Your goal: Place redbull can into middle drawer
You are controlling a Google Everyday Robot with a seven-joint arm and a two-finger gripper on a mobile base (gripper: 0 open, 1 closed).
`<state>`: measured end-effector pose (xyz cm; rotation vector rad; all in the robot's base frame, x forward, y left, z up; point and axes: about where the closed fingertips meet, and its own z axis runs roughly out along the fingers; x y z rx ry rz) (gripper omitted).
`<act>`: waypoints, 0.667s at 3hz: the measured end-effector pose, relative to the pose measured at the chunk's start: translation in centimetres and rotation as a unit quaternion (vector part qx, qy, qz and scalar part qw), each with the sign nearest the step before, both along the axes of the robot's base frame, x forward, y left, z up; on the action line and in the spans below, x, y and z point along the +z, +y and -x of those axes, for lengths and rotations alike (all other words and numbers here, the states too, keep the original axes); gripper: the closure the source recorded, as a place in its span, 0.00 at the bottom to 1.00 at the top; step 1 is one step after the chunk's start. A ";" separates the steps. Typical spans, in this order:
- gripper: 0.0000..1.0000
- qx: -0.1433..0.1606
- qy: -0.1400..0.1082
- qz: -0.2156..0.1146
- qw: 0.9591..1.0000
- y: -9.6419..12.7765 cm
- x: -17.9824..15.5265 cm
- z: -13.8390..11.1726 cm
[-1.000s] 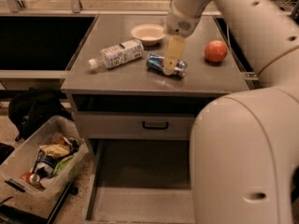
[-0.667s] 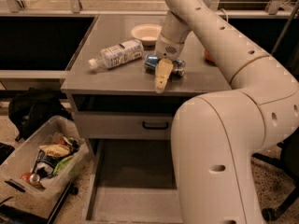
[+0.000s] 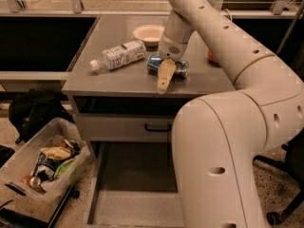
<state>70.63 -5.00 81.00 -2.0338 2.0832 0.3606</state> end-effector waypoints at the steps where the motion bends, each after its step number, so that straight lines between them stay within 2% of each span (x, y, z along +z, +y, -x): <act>1: 0.42 0.000 0.000 0.000 1.000 0.0 0.0 0.0; 2: 0.65 0.000 0.000 0.000 1.000 0.0 0.0 0.0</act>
Offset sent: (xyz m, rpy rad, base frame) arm 0.0000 0.0000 0.0000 0.0000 0.0000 0.0000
